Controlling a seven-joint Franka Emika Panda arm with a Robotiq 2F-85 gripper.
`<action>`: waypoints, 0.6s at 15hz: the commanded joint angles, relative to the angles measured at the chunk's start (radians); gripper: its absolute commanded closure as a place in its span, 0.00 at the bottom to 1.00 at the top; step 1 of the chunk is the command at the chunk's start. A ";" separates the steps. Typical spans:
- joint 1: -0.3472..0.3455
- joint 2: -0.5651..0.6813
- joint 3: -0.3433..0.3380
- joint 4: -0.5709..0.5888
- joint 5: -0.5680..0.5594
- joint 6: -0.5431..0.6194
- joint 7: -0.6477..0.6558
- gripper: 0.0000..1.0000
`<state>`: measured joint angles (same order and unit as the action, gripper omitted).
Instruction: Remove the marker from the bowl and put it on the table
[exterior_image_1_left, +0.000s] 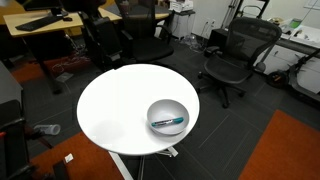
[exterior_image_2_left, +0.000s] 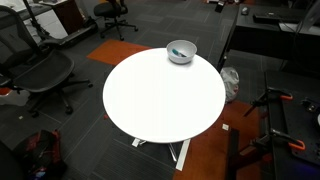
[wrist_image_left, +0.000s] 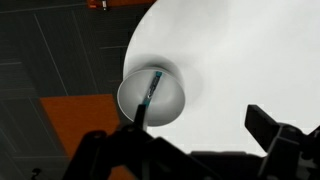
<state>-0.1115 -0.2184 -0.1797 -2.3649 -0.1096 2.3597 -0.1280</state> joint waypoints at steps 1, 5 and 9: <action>-0.024 0.197 -0.004 0.138 0.034 0.055 0.047 0.00; -0.048 0.375 -0.004 0.270 0.074 0.076 0.057 0.00; -0.075 0.518 0.002 0.403 0.122 0.059 0.054 0.00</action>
<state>-0.1653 0.1984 -0.1848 -2.0756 -0.0224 2.4340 -0.0887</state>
